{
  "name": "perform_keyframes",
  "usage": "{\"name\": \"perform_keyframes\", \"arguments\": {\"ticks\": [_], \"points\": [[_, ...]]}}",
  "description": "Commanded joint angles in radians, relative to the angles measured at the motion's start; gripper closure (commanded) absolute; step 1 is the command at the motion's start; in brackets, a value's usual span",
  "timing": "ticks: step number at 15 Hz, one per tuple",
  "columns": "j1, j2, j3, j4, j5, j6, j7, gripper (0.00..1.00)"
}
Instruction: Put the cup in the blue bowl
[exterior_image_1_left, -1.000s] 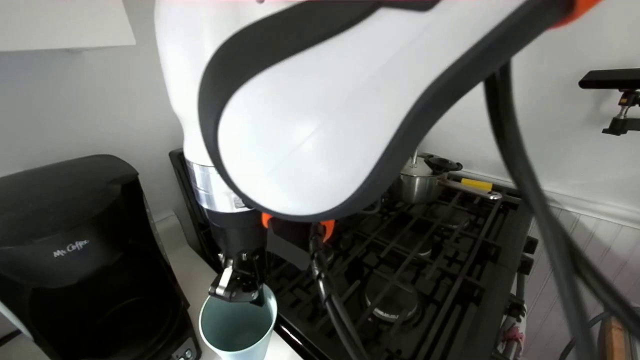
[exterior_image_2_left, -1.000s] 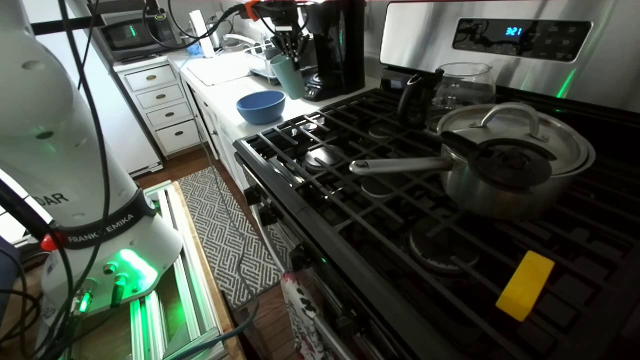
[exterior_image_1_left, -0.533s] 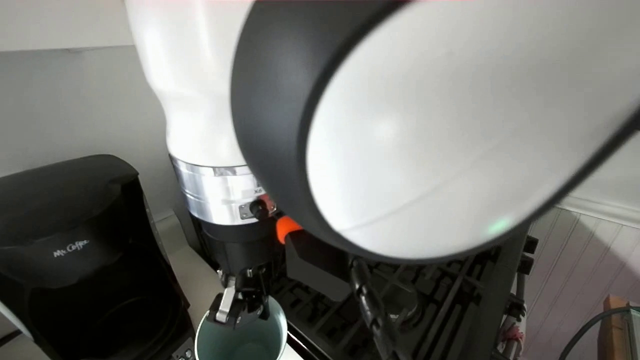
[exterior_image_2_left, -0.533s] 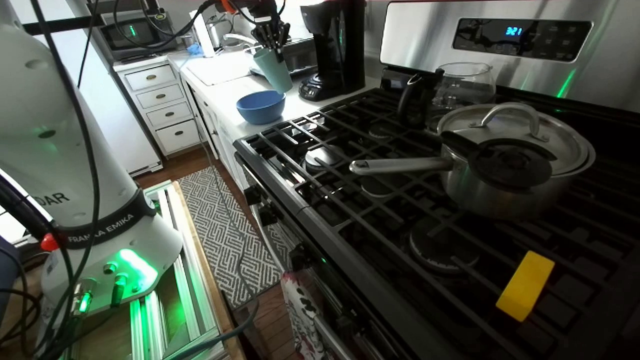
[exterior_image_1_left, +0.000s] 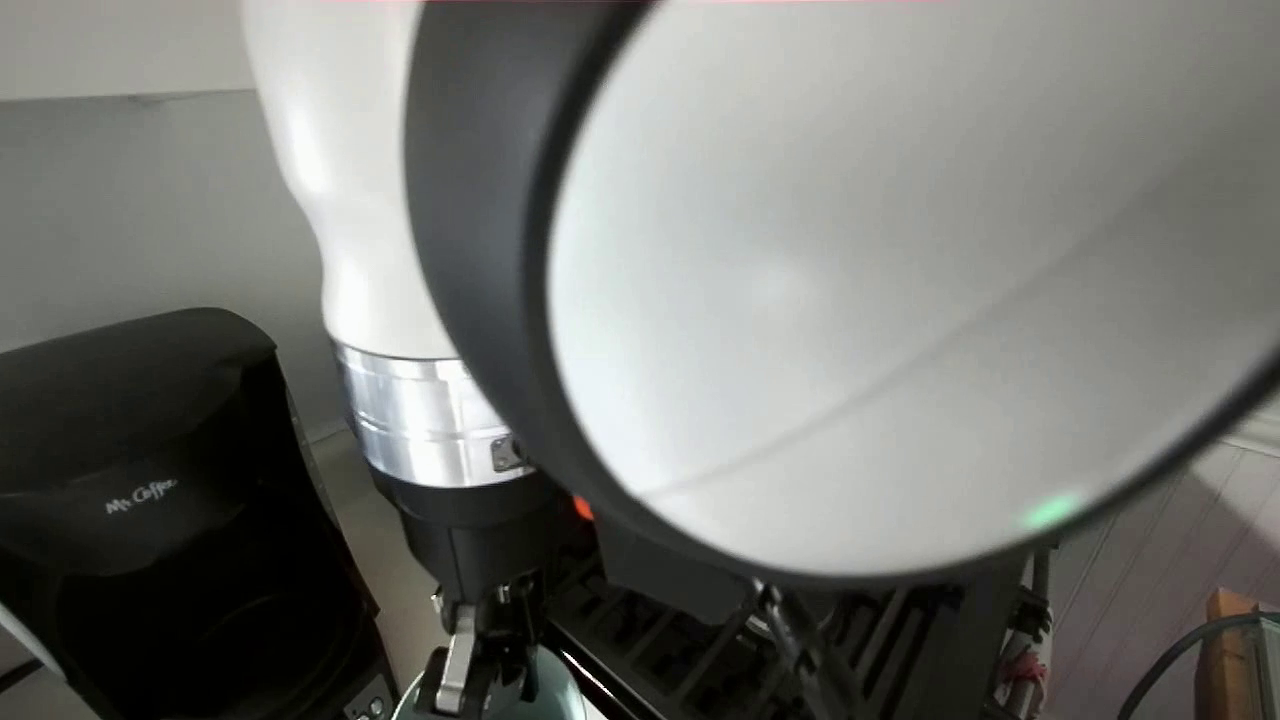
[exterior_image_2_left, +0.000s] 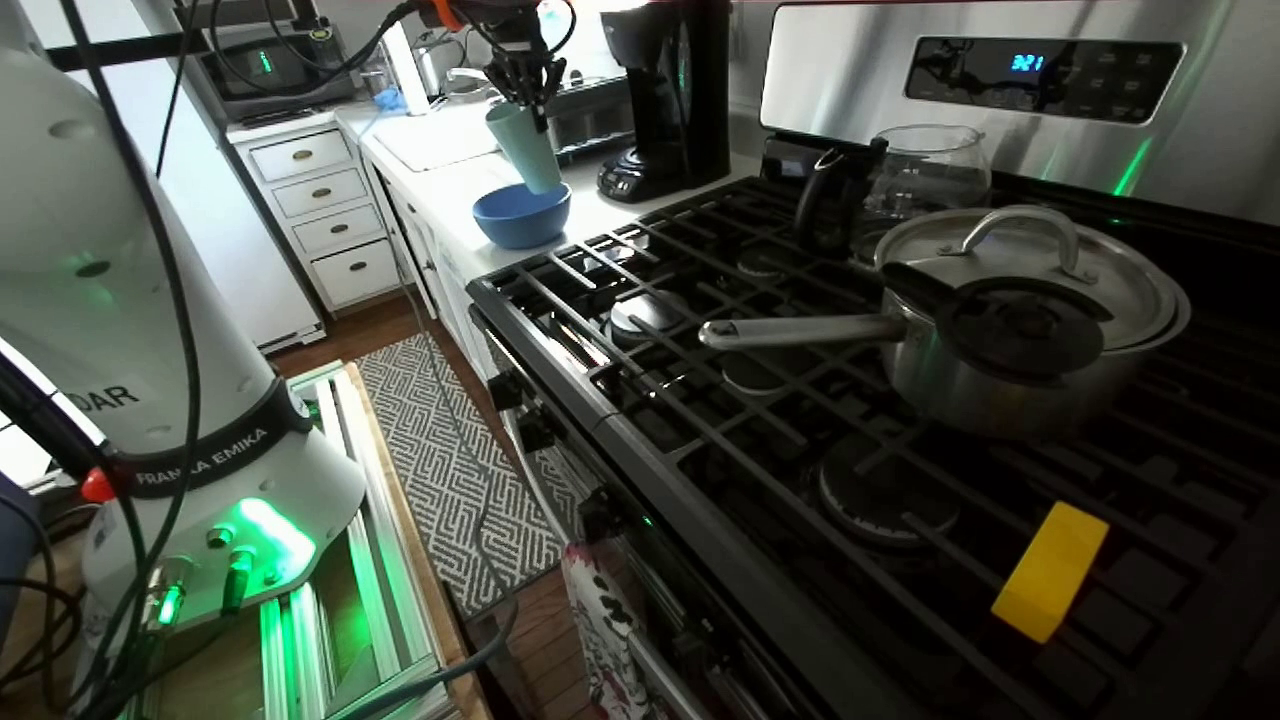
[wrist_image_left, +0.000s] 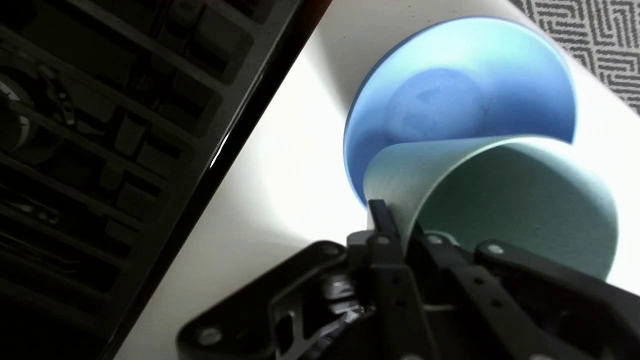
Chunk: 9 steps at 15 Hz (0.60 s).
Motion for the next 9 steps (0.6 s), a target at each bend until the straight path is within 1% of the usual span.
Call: {"name": "perform_keyframes", "arguments": {"ticks": [1, 5, 9], "points": [[-0.022, 0.015, 0.009, -0.001, 0.101, -0.002, -0.133, 0.99], [-0.03, 0.072, 0.01, 0.019, 0.141, -0.029, -0.208, 0.99], [-0.04, 0.139, -0.002, 0.048, 0.112, -0.035, -0.192, 0.99]]}}
